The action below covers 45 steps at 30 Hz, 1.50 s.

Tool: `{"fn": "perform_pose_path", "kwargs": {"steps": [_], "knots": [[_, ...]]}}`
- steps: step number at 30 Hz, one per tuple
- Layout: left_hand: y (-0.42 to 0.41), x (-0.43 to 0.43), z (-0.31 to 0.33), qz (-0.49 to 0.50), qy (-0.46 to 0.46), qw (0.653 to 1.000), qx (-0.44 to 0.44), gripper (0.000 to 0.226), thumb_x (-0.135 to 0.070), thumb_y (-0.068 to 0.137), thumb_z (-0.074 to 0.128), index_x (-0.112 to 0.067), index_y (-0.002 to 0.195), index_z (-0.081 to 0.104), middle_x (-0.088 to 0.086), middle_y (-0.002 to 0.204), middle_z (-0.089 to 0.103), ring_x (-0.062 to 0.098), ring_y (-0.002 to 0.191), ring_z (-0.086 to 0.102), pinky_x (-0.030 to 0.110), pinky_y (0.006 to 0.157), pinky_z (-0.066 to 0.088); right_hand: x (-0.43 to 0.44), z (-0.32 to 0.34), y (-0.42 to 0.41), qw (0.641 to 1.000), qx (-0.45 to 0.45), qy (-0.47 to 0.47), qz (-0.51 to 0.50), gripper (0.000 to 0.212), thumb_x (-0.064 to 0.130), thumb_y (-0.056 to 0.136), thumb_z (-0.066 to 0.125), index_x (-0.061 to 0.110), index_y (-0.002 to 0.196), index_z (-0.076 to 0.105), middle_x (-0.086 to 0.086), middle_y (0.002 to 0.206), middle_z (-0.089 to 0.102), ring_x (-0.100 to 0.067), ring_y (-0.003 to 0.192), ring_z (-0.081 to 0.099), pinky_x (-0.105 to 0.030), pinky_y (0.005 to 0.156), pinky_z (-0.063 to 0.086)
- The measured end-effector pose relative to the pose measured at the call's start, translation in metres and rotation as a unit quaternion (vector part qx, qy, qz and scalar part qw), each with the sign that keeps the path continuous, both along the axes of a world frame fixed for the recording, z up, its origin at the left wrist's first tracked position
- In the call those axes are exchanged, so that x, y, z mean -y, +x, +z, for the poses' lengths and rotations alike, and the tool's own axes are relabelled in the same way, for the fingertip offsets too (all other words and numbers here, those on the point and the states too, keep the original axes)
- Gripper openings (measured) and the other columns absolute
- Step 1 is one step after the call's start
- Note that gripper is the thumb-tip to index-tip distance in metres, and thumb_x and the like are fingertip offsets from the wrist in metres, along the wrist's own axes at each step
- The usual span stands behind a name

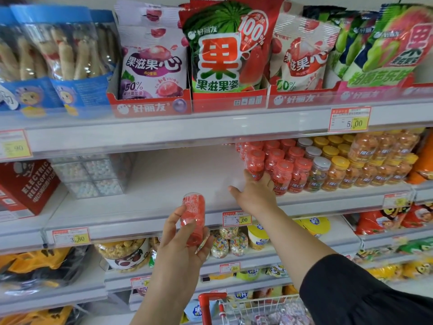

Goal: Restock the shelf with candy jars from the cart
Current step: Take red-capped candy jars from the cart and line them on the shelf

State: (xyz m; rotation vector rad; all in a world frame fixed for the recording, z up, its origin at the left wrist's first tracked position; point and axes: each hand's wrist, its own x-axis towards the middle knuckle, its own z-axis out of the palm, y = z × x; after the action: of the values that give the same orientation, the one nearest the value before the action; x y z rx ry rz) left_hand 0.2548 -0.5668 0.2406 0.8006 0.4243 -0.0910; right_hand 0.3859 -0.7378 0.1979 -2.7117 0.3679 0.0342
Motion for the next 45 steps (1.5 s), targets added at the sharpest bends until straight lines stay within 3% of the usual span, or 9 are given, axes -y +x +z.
{"fn": "perform_pose_path", "kwargs": {"steps": [9, 14, 18, 21, 24, 30, 39, 42, 45], "knots": [[-0.002, -0.001, -0.001, 0.008, 0.007, 1.0, -0.003, 0.033, -0.003, 0.097, 0.053, -0.021, 0.121, 0.065, 0.021, 0.108, 0.065, 0.029, 0.082, 0.058, 0.037, 0.066, 0.051, -0.004, -0.001, -0.002, 1.0, 0.026, 0.005, -0.006, 0.08, 0.062, 0.092, 0.049, 0.028, 0.157, 0.015, -0.021, 0.156, 0.003, -0.041, 0.143, 0.011, -0.05, 0.116, 0.024], [-0.004, -0.005, 0.001, 0.006, 0.005, 1.0, 0.004, 0.033, -0.002, 0.096, 0.052, -0.021, 0.12, 0.065, 0.023, 0.109, 0.063, 0.031, 0.083, 0.058, 0.039, 0.067, 0.051, -0.003, 0.019, -0.002, 0.988, 0.154, -0.016, -0.006, 0.067, 0.052, 0.091, 0.057, 0.033, 0.15, 0.033, -0.022, 0.157, 0.005, -0.041, 0.142, 0.018, -0.046, 0.116, 0.028], [-0.005, -0.009, 0.001, 0.005, 0.002, 1.0, 0.004, 0.031, -0.004, 0.096, 0.054, -0.022, 0.118, 0.066, 0.019, 0.107, 0.063, 0.03, 0.082, 0.056, 0.037, 0.064, 0.053, 0.023, 0.045, 0.016, 0.977, 0.197, -0.076, 0.042, 0.051, 0.027, 0.093, 0.058, 0.03, 0.141, 0.043, -0.014, 0.139, 0.044, -0.037, 0.119, 0.053, -0.042, 0.082, 0.051], [-0.006, -0.009, 0.001, 0.0, 0.002, 1.0, 0.001, 0.031, -0.005, 0.096, 0.055, -0.022, 0.121, 0.065, 0.02, 0.109, 0.063, 0.03, 0.084, 0.057, 0.036, 0.063, 0.053, 0.034, 0.056, 0.025, 0.973, 0.166, -0.139, 0.085, 0.055, 0.008, 0.093, 0.054, 0.026, 0.142, 0.038, -0.011, 0.117, 0.06, -0.035, 0.095, 0.064, -0.036, 0.063, 0.046], [-0.006, -0.008, 0.001, -0.002, 0.001, 1.0, -0.004, 0.031, -0.005, 0.097, 0.054, -0.023, 0.121, 0.065, 0.021, 0.114, 0.062, 0.03, 0.087, 0.057, 0.037, 0.066, 0.052, 0.034, 0.065, 0.032, 0.973, 0.115, -0.178, 0.087, 0.041, 0.002, 0.094, 0.046, 0.017, 0.131, 0.051, -0.011, 0.115, 0.063, -0.033, 0.099, 0.065, -0.035, 0.068, 0.046], [-0.005, -0.009, 0.002, -0.006, 0.003, 1.0, 0.003, 0.031, -0.005, 0.097, 0.054, -0.023, 0.119, 0.065, 0.022, 0.114, 0.061, 0.031, 0.087, 0.056, 0.038, 0.066, 0.052, 0.036, 0.075, 0.042, 0.974, 0.071, -0.209, 0.056, 0.026, 0.015, 0.1, 0.045, 0.017, 0.119, 0.063, -0.008, 0.122, 0.061, -0.033, 0.11, 0.06, -0.034, 0.072, 0.041], [-0.006, -0.005, 0.004, -0.014, 0.023, 1.0, 0.001, 0.033, -0.003, 0.096, 0.054, -0.023, 0.119, 0.065, 0.021, 0.113, 0.062, 0.03, 0.086, 0.058, 0.039, 0.068, 0.051, 0.044, 0.065, 0.039, 0.953, 0.129, -0.269, 0.048, 0.02, 0.027, 0.097, 0.054, 0.026, 0.115, 0.063, -0.002, 0.117, 0.065, -0.028, 0.104, 0.063, -0.031, 0.071, 0.039], [-0.006, 0.0, 0.006, -0.035, 0.038, 0.999, 0.002, 0.033, -0.003, 0.096, 0.054, -0.023, 0.119, 0.066, 0.021, 0.111, 0.062, 0.029, 0.085, 0.059, 0.039, 0.069, 0.052, 0.042, 0.07, 0.006, 0.94, 0.189, -0.254, 0.129, 0.041, 0.035, 0.092, 0.058, 0.027, 0.132, 0.054, -0.002, 0.129, 0.058, -0.026, 0.111, 0.059, -0.037, 0.084, 0.044], [-0.003, 0.003, 0.006, -0.091, 0.092, 0.991, 0.016, 0.031, -0.006, 0.097, 0.054, -0.025, 0.117, 0.069, 0.018, 0.105, 0.066, 0.028, 0.081, 0.059, 0.039, 0.073, 0.054, 0.03, 0.072, -0.05, 0.928, 0.171, -0.11, 0.311, 0.055, 0.031, 0.093, 0.061, 0.034, 0.144, 0.043, 0.009, 0.148, 0.04, -0.012, 0.133, 0.041, -0.035, 0.108, 0.031]]}}
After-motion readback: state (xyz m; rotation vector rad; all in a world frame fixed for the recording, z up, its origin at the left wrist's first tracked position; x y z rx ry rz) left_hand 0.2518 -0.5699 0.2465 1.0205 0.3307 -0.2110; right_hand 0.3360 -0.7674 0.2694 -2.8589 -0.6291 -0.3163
